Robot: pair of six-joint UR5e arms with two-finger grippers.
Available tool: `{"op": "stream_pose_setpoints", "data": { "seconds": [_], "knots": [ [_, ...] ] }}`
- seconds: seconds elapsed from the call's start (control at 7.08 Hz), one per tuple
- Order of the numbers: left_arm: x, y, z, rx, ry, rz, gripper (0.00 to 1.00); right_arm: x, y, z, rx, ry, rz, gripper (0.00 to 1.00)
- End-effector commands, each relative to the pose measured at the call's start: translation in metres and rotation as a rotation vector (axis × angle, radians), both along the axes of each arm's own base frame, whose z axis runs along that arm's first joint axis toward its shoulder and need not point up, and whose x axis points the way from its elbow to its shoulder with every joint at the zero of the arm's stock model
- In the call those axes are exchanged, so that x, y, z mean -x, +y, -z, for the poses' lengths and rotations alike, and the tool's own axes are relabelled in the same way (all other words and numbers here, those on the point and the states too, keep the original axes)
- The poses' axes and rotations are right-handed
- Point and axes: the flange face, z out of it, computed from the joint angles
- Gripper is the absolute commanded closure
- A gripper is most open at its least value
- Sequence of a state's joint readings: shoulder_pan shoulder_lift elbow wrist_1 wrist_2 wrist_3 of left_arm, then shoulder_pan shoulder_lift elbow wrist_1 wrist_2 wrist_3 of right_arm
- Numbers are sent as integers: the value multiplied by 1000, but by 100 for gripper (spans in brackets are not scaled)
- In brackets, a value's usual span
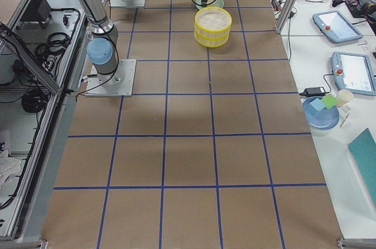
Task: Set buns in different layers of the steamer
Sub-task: 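Move left gripper down to the white bun while right reaches the steamer's top rim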
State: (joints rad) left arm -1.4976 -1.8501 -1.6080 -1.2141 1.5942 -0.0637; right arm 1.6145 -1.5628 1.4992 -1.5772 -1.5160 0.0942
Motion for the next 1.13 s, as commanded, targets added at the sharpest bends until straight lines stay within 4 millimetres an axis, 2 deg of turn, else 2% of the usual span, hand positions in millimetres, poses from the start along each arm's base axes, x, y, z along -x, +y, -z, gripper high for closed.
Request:
{"op": "stream_pose_setpoints", "data": {
  "seconds": [0.0, 0.14, 0.28, 0.42, 0.56, 0.71, 0.99],
  "knots": [
    [5, -20, 51, -20, 51, -7, 0, 6, -5, 22, -45, 6, 8, 0],
    [12, -19, 75, -53, 92, -52, 0, 2, -34, 66, -91, 5, 17, 0],
    [12, -18, 91, -83, 93, -66, 0, -1, -62, 102, -62, 34, 15, 0],
    [12, -21, 107, -107, 94, -72, 0, -22, -76, 142, -104, 83, 53, 0],
    [12, -25, 118, -108, 100, -117, 0, -50, -75, 159, -107, 90, 69, 0],
    [14, -25, 131, -129, 98, -131, 0, -57, -75, 173, -126, 94, 64, 0],
    [16, -28, 148, -153, 98, -156, 2, -56, -68, 198, -121, 103, 70, 0]
  ]
}}
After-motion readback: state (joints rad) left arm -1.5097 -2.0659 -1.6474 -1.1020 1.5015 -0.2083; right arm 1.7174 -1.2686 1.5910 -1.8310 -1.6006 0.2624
